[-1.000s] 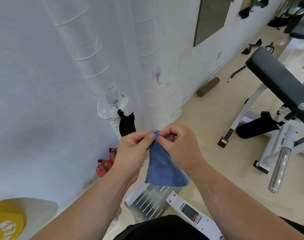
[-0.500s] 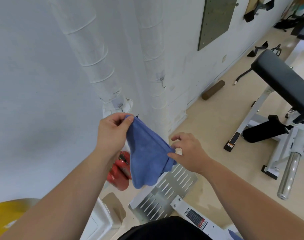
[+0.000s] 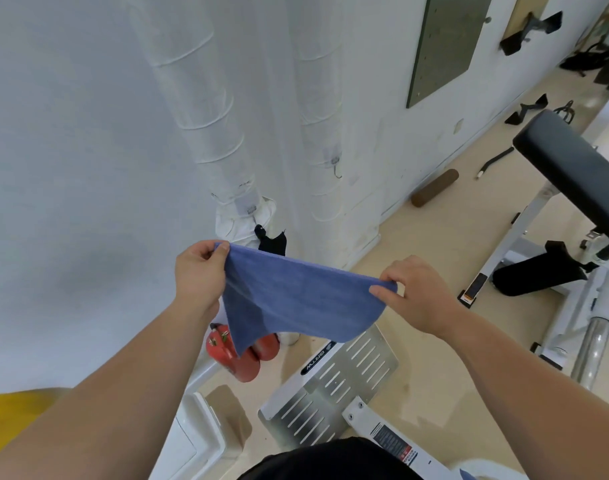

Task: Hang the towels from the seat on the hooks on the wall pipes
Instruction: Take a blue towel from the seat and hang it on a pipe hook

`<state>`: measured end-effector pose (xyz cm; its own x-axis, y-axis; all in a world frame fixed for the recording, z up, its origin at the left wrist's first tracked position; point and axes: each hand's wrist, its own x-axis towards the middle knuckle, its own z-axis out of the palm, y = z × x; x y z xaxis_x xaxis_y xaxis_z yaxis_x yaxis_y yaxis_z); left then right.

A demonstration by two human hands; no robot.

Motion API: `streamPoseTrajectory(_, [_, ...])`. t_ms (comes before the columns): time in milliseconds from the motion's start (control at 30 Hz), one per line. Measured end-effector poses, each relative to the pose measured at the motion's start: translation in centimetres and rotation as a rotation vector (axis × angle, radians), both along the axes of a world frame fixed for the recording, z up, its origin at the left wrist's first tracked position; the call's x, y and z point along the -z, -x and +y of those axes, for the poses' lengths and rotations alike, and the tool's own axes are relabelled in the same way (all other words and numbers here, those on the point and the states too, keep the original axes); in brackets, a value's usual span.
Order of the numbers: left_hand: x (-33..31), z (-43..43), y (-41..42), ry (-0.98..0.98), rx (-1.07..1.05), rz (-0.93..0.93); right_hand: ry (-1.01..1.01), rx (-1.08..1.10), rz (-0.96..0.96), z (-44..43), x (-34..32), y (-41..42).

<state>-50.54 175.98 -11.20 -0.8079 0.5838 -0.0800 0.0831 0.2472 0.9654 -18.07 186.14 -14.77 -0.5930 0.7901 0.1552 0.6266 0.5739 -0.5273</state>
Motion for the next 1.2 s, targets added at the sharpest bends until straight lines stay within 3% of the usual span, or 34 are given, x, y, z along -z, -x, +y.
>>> streamPoseTrajectory(167, [1.6,-0.1,-0.5,0.021,0.04,-0.034,-0.001,0.12,0.133,0.8,-0.4,-1.7])
streamPoseTrajectory(433, [2.0,-0.8,-2.4,0.031,0.109,-0.056,0.392,0.505,0.518,0.5,-1.8,-2.4])
streamPoseTrajectory(633, [1.0,-1.2,-5.3,0.059,0.093,-0.073,0.339,0.652,0.501,-1.6,-2.0,-0.5])
streamPoseTrajectory(900, [-2.4,-2.4,-13.4,-0.028,0.274,-0.078,0.52,0.362,0.729,-7.7,-5.0,6.5])
streamPoseTrajectory(1067, [-3.4,-3.4,-13.6,-0.06,0.281,-0.074,0.795,0.277,0.894,-8.1,-5.6,6.6])
streamPoseTrajectory(1200, [-3.6,-3.8,-13.4,-0.048,0.324,-0.079,0.646,0.201,0.791,-8.0,-4.8,6.3])
